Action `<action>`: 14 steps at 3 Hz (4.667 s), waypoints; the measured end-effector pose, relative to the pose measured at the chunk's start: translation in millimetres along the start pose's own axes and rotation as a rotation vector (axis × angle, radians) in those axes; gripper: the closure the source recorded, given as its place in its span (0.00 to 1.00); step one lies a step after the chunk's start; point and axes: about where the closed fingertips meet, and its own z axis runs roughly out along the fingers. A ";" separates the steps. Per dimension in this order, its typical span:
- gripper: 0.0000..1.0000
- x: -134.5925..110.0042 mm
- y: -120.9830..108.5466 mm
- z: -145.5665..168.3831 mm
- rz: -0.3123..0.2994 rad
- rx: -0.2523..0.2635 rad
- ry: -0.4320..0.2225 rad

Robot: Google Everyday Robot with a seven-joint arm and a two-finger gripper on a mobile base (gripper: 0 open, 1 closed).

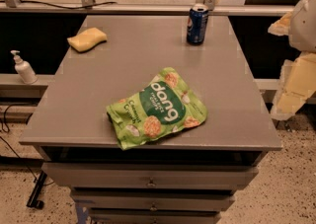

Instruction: Move green rice chip bag near pepsi can

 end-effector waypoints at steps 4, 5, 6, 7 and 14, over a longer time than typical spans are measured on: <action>0.00 -90.2 10.2 104.1 0.052 -0.152 -0.223; 0.00 -131.9 34.3 133.9 0.051 -0.223 -0.284; 0.00 -170.1 53.1 152.4 0.043 -0.268 -0.335; 0.18 -191.9 62.2 159.6 0.038 -0.281 -0.372; 1.00 -186.3 54.9 153.6 0.076 -0.248 -0.368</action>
Offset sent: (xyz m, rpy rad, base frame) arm 0.0442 0.0330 -0.0466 0.2040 0.0236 -0.0203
